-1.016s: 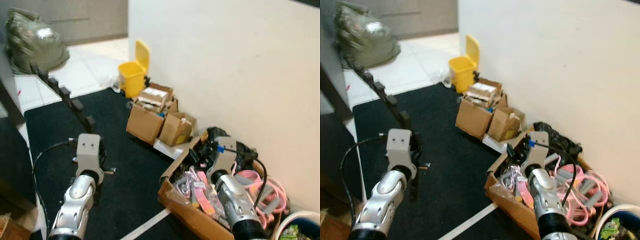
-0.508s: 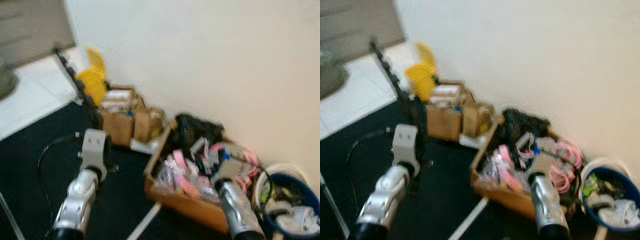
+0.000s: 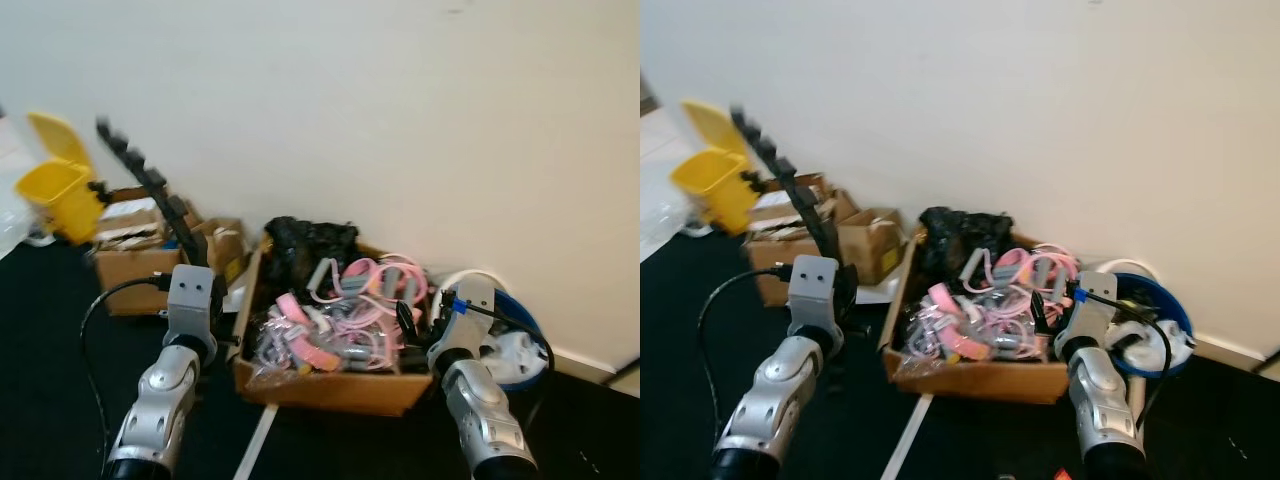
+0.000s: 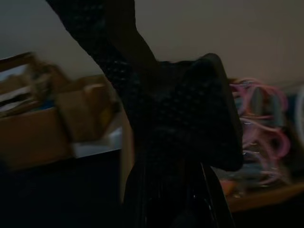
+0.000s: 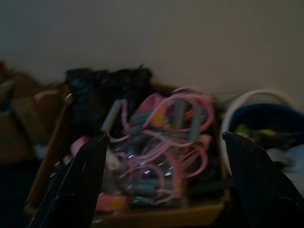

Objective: Picking trash to rubbish bin

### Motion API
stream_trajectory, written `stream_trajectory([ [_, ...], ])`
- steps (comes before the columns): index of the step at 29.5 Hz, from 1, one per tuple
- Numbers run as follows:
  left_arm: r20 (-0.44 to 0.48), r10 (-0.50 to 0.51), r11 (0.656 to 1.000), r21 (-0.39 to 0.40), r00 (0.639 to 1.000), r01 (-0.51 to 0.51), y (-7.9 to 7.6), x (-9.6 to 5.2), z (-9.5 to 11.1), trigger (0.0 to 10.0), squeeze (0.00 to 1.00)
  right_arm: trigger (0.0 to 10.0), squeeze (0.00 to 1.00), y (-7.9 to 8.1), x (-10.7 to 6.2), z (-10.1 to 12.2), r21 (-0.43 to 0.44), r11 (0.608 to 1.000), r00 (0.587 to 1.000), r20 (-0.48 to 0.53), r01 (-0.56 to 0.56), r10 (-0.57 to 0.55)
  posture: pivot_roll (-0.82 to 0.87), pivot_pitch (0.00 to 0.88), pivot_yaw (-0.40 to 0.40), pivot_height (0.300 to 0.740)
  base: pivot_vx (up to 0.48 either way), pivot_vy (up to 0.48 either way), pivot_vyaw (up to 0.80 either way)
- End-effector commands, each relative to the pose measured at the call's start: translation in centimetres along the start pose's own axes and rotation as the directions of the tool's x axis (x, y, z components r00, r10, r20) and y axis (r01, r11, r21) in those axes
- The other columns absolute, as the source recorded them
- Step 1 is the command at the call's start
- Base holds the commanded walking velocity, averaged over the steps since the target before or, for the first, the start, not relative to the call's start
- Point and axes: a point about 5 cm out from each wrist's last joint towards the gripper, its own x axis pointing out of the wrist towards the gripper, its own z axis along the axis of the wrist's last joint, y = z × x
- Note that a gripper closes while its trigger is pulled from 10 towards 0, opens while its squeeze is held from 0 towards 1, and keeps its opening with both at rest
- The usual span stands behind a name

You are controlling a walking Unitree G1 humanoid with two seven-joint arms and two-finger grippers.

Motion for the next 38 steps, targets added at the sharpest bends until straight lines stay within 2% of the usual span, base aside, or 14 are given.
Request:
stream_trajectory([
  [1,-0.026,0.007,1.000,-0.003,1.000,-0.007,0.33,-0.36,-0.62,10.0,0.00,10.0,0.00,0.22,-0.45,-1.01,0.020,1.000,0.999,-0.039,0.005,-0.004,0.04,0.133,0.019,0.740,0.000,0.000,-0.80],
  [12,-0.021,-0.004,1.000,-0.003,1.000,0.004,-0.04,-0.48,-0.68,10.0,0.00,10.0,0.00,0.22,-0.56,-1.05,0.018,1.000,0.999,-0.047,0.001,0.000,0.04,0.136,0.010,0.740,0.000,0.000,-0.80],
  [15,0.014,-0.007,0.999,0.035,1.000,0.007,-0.14,-0.52,-0.40,10.0,0.00,10.0,0.00,0.09,-0.52,-0.84,0.016,1.000,0.999,-0.041,0.004,-0.003,0.03,0.136,0.011,0.740,0.000,0.000,-0.80],
  [26,0.030,0.002,0.999,-0.033,1.000,-0.001,-0.30,-0.60,-0.17,10.0,0.00,10.0,0.00,0.40,-0.70,-1.03,0.016,1.000,0.998,-0.055,-0.015,0.016,0.03,0.132,0.002,0.740,0.000,0.000,-0.80],
  [38,0.041,-0.009,1.000,-0.017,0.999,0.009,-0.57,-0.60,-0.19,10.0,0.00,10.0,0.00,0.52,-0.79,-1.04,0.017,1.000,0.998,-0.059,-0.020,0.021,0.03,0.141,-0.001,0.740,0.000,0.000,-0.80],
])
